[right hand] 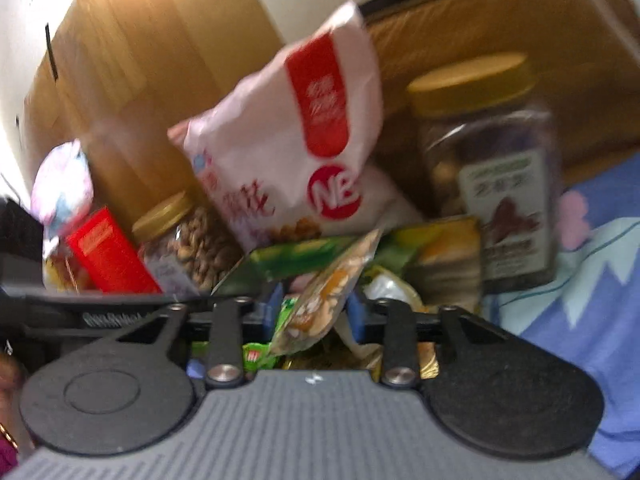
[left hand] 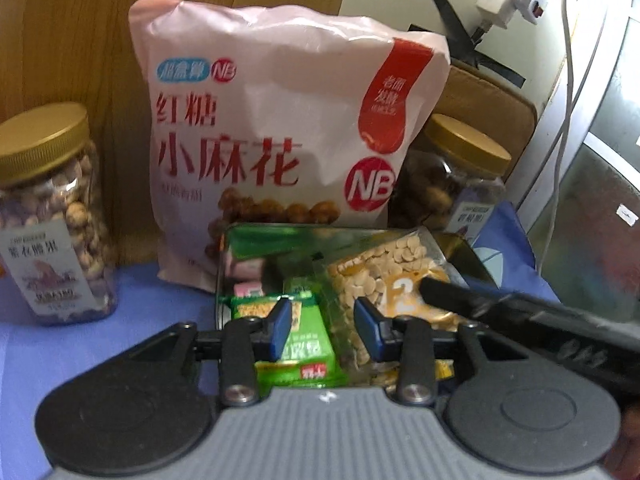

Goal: Organize snacks

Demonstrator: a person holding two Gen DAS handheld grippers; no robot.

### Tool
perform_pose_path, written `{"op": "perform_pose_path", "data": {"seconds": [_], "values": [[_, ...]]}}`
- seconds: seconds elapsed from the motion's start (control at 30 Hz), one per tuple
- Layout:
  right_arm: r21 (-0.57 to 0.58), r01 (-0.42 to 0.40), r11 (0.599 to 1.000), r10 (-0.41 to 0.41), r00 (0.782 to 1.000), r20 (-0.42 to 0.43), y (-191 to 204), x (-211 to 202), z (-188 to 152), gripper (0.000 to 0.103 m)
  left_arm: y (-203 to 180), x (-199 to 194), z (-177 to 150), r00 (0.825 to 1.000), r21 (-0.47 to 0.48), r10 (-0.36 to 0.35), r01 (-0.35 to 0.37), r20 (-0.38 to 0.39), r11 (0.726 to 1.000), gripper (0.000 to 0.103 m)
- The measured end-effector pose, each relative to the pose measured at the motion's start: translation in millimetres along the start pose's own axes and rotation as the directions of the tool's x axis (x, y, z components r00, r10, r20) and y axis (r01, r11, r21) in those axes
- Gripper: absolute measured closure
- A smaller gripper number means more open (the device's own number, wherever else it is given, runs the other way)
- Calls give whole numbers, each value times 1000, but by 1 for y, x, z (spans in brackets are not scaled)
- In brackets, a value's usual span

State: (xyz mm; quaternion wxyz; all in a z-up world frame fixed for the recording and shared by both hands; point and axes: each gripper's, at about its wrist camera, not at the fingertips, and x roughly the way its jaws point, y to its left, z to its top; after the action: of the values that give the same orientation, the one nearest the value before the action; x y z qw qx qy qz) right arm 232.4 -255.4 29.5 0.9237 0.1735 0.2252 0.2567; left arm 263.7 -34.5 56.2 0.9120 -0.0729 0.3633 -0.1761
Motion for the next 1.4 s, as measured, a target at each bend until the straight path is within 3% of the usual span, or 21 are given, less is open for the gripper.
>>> {"op": "perform_pose_path", "data": {"seconds": [0.07, 0.37, 0.57, 0.63, 0.8, 1.0, 1.4], "values": [[7, 46, 999, -47, 997, 59, -1, -15, -3, 51, 0, -4, -2, 1000, 0, 2, -2, 5, 1000, 65], [54, 56, 997, -62, 990, 128, 8, -66, -26, 51, -26, -50, -22, 993, 80, 89, -95, 74, 992, 58], [48, 101, 994, -106, 987, 123, 31, -97, -64, 51, -53, -77, -60, 976, 161, 197, -210, 92, 964, 37], [72, 106, 992, -113, 988, 108, 36, -106, -76, 51, -56, -86, -74, 974, 165, 209, -222, 90, 961, 25], [123, 96, 988, -106, 991, 82, 47, -125, -97, 51, -61, -108, -104, 966, 174, 244, -256, 89, 951, 14], [92, 97, 991, -103, 992, 66, 68, -137, -111, 49, -57, -127, -127, 960, 147, 268, -278, 83, 949, 1], [64, 95, 993, -98, 994, 54, 90, -141, -121, 45, -35, -143, -144, 946, 83, 323, -325, 41, 942, 0]]}}
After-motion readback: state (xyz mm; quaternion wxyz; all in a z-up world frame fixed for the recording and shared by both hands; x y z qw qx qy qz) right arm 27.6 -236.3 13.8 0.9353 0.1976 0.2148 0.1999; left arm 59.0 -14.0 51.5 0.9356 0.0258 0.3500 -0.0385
